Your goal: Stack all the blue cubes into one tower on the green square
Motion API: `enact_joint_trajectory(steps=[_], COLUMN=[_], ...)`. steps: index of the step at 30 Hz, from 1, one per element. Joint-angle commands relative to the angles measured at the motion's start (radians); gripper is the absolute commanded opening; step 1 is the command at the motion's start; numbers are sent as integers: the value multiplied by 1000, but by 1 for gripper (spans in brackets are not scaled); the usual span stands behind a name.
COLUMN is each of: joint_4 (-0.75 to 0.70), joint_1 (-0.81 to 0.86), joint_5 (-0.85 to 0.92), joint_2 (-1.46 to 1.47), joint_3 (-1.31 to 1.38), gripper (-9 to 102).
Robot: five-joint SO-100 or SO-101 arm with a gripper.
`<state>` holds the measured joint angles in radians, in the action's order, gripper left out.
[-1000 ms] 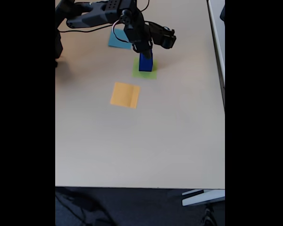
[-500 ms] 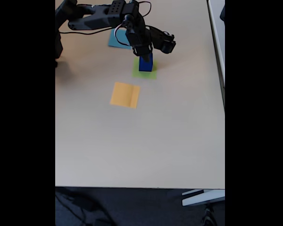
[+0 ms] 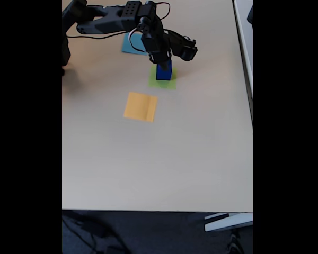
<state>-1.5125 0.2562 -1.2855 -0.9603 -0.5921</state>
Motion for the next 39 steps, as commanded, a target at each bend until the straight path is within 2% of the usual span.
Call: enact_joint_trajectory(steps=[1,39], joint_4=[-2,-15], joint_1=[-2,-23], joint_5=[-12,-34], joint_2=[-14,-3], joint_3=[5,-3], gripper=[0,0])
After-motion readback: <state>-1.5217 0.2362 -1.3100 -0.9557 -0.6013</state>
